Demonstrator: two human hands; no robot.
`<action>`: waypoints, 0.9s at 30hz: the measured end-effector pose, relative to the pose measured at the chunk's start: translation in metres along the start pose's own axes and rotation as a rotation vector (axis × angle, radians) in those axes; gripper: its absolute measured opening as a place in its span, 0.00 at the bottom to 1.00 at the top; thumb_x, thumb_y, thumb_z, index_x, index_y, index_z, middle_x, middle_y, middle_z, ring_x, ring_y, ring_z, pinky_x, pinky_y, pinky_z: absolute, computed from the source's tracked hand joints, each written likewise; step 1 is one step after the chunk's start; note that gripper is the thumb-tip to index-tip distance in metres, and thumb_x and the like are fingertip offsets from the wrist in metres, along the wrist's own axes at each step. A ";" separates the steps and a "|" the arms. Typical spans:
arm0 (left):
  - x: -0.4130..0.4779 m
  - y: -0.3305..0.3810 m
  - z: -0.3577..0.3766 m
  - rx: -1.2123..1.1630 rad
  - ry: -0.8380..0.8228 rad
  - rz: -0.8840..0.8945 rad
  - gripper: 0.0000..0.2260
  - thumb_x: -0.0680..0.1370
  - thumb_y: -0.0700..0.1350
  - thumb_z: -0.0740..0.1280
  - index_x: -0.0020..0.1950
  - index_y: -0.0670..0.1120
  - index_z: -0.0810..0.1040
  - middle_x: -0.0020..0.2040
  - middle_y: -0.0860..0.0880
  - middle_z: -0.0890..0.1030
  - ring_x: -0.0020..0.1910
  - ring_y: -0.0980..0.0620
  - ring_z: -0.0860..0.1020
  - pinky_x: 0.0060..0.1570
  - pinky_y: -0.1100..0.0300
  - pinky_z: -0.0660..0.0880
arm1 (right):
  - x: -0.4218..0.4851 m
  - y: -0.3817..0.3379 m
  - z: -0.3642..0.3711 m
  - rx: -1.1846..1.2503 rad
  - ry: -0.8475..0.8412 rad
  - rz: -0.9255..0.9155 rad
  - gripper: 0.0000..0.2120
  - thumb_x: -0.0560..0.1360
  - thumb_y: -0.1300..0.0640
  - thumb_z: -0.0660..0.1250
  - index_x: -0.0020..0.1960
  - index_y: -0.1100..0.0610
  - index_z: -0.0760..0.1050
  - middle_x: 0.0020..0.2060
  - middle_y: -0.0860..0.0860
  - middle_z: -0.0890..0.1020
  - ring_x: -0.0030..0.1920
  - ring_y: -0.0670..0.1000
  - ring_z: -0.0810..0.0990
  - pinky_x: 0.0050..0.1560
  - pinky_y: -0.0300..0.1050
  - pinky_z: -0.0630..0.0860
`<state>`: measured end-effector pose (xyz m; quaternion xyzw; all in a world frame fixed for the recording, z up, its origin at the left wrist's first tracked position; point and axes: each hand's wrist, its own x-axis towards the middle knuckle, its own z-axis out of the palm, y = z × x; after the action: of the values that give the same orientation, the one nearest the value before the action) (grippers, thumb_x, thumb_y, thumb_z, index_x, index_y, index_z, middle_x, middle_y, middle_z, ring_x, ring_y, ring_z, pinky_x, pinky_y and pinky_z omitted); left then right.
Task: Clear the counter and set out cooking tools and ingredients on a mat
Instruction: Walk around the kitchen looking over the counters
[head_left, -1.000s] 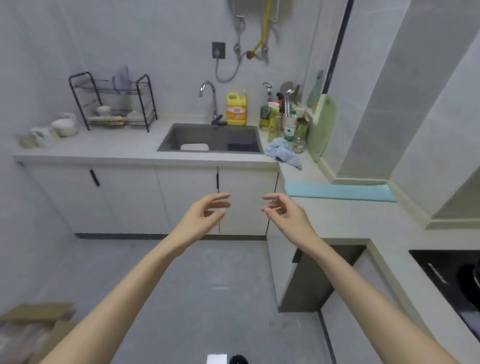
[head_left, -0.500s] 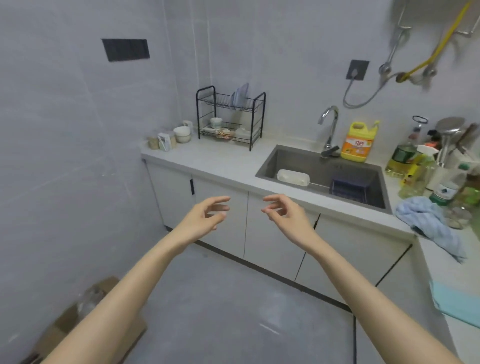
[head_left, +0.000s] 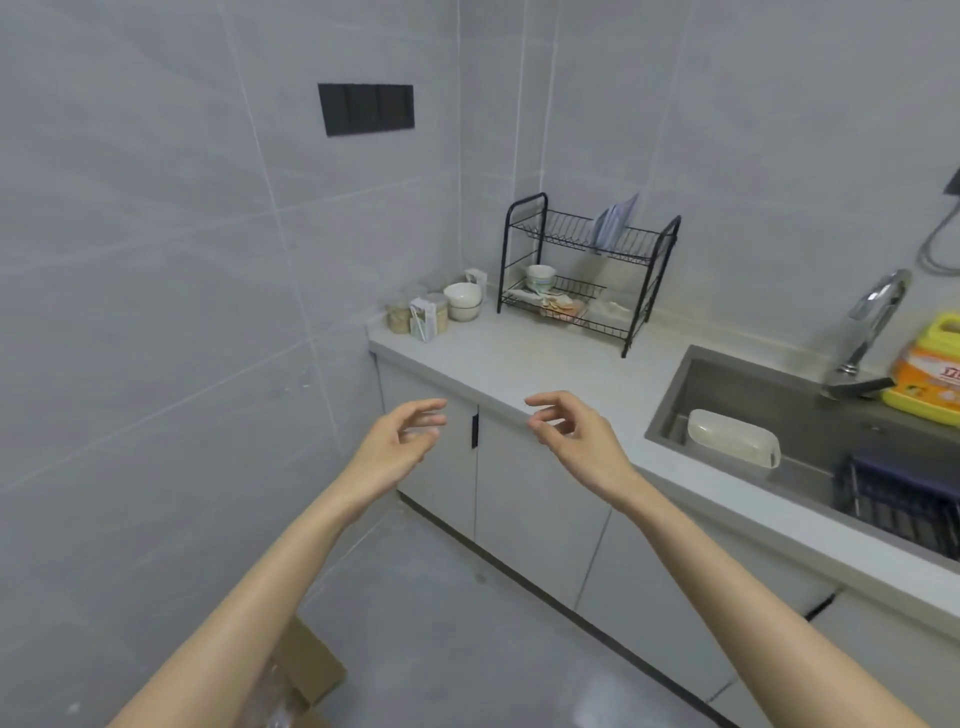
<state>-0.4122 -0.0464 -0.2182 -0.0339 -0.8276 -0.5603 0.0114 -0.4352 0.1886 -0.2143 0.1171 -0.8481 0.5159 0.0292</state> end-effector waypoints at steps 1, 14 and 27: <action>0.017 -0.005 -0.011 0.007 0.001 -0.001 0.14 0.80 0.41 0.63 0.63 0.55 0.73 0.57 0.57 0.79 0.54 0.60 0.77 0.51 0.67 0.73 | 0.018 -0.001 0.008 0.013 0.000 0.008 0.09 0.77 0.57 0.65 0.57 0.50 0.76 0.46 0.47 0.81 0.42 0.47 0.78 0.40 0.27 0.71; 0.268 -0.084 -0.121 0.063 0.035 -0.081 0.17 0.79 0.38 0.62 0.64 0.53 0.72 0.59 0.53 0.78 0.51 0.59 0.77 0.54 0.61 0.73 | 0.277 0.018 0.089 0.011 -0.007 0.083 0.11 0.77 0.60 0.64 0.56 0.50 0.76 0.50 0.45 0.80 0.45 0.53 0.78 0.50 0.47 0.76; 0.469 -0.150 -0.136 0.321 0.023 -0.101 0.21 0.76 0.45 0.68 0.69 0.50 0.70 0.62 0.55 0.75 0.59 0.56 0.73 0.57 0.63 0.68 | 0.502 0.091 0.132 -0.086 -0.078 0.040 0.12 0.76 0.61 0.66 0.58 0.52 0.75 0.53 0.46 0.79 0.42 0.44 0.76 0.42 0.27 0.70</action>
<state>-0.8927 -0.2074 -0.2798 0.0164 -0.9070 -0.4209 -0.0021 -0.9339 0.0276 -0.2694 0.1187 -0.8722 0.4745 -0.0092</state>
